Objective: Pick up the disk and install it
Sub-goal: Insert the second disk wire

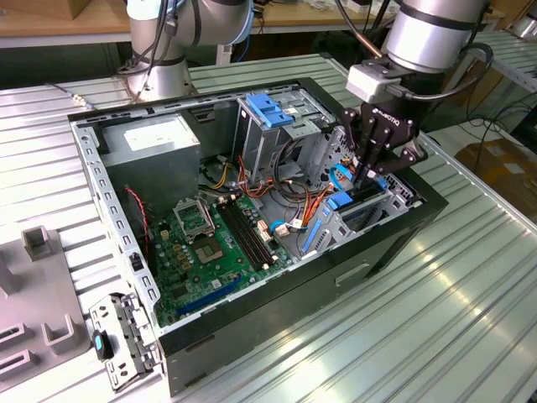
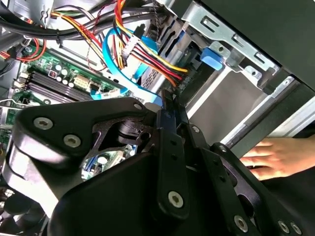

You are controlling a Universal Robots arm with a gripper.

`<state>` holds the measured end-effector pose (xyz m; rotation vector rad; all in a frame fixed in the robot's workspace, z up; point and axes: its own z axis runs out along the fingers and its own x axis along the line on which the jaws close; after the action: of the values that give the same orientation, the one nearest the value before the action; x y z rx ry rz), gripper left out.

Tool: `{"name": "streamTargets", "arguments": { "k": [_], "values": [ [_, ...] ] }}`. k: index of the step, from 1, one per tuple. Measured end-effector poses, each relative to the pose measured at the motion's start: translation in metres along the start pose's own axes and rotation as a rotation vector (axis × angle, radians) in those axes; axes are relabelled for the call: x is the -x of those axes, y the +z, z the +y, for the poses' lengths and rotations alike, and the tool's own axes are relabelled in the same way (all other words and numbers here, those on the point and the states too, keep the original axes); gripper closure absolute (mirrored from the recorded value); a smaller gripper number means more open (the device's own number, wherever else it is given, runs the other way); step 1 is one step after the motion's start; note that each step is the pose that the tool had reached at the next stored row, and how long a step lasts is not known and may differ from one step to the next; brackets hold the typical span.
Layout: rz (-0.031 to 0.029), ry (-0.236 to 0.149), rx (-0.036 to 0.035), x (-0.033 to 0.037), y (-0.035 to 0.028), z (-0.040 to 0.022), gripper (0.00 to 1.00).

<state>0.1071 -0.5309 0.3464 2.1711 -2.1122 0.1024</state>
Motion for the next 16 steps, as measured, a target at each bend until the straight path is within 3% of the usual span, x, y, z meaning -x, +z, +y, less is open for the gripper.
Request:
{"name": "streamTargets", "arguments": {
  "k": [13,15,16],
  "values": [
    [-0.0025,0.000,-0.0012,-0.0007,0.0000,-0.0021,0.84],
    [-0.0061,0.000,-0.0015,-0.0009,0.0000,-0.0021,0.84],
    [-0.0127,-0.001,-0.0018,-0.0011,0.0001,-0.0021,0.84]
  ]
}}
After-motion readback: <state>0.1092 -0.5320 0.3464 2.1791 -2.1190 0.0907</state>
